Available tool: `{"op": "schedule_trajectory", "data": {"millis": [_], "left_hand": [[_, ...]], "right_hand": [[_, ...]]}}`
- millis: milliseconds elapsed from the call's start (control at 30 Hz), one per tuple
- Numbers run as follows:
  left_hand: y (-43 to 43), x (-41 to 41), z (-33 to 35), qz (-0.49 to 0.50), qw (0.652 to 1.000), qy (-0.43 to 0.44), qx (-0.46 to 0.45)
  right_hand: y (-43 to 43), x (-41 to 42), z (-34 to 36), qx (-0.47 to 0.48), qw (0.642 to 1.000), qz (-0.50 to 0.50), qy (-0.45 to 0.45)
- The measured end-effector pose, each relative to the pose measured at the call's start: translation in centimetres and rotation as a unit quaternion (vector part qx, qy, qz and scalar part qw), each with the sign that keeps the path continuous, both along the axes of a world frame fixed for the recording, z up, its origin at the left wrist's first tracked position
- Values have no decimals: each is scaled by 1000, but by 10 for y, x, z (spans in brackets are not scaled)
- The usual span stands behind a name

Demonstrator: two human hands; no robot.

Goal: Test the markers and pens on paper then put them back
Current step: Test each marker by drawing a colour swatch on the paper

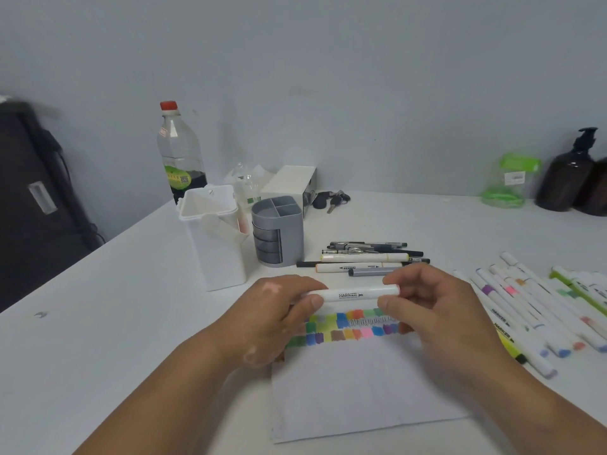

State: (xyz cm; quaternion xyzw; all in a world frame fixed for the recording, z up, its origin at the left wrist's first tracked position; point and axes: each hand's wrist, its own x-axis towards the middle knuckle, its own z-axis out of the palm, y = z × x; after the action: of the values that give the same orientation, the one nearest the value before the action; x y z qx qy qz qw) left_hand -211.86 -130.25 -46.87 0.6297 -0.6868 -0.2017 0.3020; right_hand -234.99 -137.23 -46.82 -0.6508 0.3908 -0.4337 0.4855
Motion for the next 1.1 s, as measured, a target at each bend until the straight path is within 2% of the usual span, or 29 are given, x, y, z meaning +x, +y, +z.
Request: {"op": "schedule_trajectory", "data": {"millis": [100,167,300,467,533,633,767,900,1000,1100], "left_hand": [[2,-5,4,-6,998,-56,-24],[3,-9,7,-15,998,-56,-22],[4,-20,9,-60,996,-51,-29],[6,-26,13,-107,994,3,-37],[7,-13,13,-84,996,-26,-18],[12,16,15,-21,991,-118,64],[13,19,12,-36,974,-185,125],[7,6,4,-58,971,-200,117],[6,2,1,-63,975,-186,102],[5,0,1,-70,977,-178,98]], "right_hand": [[6,3,3,81,991,61,-86],[9,6,1,109,984,86,-112],[18,14,-4,109,981,123,-107],[21,17,-6,93,980,146,-102],[20,17,-5,89,984,114,-105],[13,13,-1,108,983,54,-139],[11,9,-4,136,978,50,-149],[20,15,-8,115,981,122,-94],[26,22,-12,58,991,123,-14],[29,27,-15,46,990,128,27]]}}
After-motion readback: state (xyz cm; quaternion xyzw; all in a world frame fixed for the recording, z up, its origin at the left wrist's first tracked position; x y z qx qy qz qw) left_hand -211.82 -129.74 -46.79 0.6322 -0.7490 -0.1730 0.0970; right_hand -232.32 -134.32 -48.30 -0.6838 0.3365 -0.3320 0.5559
